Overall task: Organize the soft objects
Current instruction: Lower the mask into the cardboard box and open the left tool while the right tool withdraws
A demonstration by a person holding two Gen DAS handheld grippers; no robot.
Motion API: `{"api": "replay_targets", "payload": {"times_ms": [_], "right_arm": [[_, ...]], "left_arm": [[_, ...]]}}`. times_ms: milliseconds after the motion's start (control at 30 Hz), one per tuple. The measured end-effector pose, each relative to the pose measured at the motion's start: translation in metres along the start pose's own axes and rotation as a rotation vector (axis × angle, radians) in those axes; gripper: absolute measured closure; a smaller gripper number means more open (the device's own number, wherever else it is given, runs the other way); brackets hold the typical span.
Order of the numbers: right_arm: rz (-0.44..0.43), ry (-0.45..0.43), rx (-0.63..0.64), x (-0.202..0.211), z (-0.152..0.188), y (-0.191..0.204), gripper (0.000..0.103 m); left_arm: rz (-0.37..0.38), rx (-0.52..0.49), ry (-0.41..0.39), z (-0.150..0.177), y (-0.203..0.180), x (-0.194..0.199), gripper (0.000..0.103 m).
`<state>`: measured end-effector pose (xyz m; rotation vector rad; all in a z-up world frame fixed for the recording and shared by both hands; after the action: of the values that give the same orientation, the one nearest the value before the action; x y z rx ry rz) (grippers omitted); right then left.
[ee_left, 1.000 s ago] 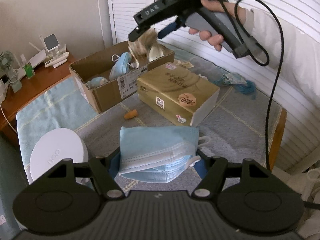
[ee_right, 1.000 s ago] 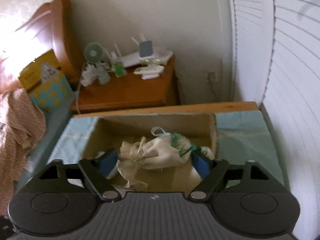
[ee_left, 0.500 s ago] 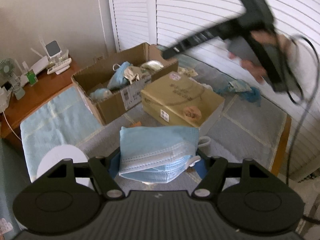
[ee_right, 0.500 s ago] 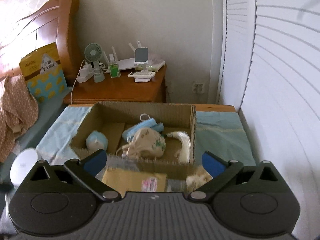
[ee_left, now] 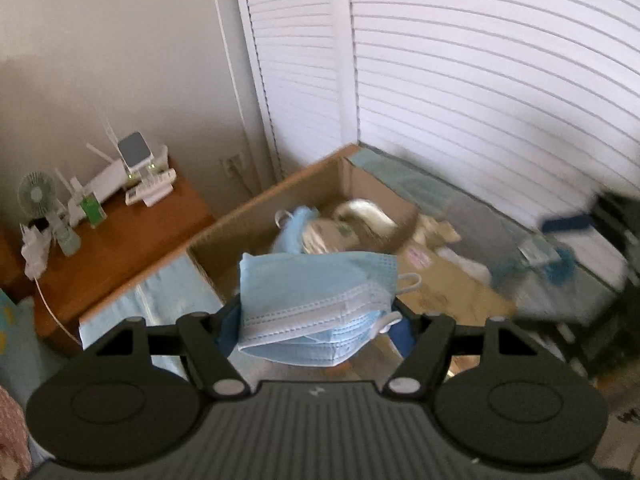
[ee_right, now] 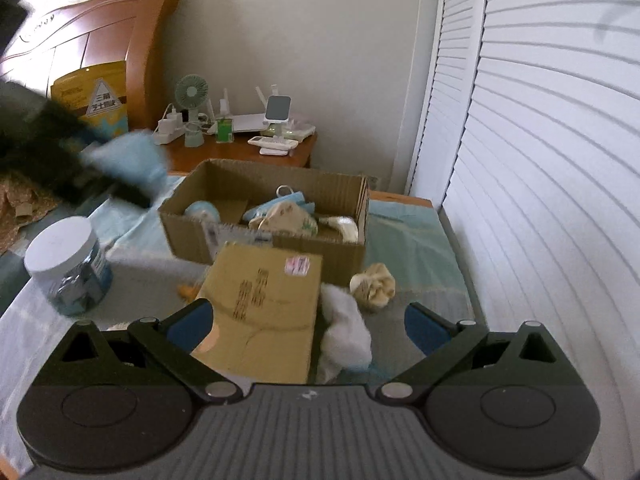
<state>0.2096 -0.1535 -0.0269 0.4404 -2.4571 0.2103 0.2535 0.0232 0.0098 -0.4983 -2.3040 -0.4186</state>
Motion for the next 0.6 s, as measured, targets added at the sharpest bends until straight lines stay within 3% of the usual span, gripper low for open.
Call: {"api": "replay_targets", "payload": {"times_ms": [333,400,467,600], "right_arm": [[-0.002,-0.027,-0.009,0.017,0.002,-0.005,0.0],[0.0,-0.032,-0.011,0.018,0.002,-0.007,0.0],[-0.005,-0.032,-0.018,0.019,0.003,-0.008,0.0],[-0.004,-0.035,-0.019,0.022,0.004,-0.01,0.0]], "left_arm": [[-0.052,0.062,0.038,-0.038,0.036,-0.061,0.031],[-0.065,0.08,0.039,-0.04,0.041,-0.069,0.027],[-0.093,0.088,0.049,-0.04,0.044,-0.078,0.015],[-0.126,0.094,0.053,-0.04,0.047,-0.082,0.014]]}}
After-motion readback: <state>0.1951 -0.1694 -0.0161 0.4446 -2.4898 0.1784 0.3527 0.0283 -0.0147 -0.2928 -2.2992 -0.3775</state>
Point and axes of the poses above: each gripper's, at about its wrist camera, not at the fingertips, and x roughly against the way its jaws point, y to its left, z to its underside, the point moved 7 cm from there along -x, roughly the way its jaws point, and after that the axes turned 2 degrees about -x, right-handed, at the moved point
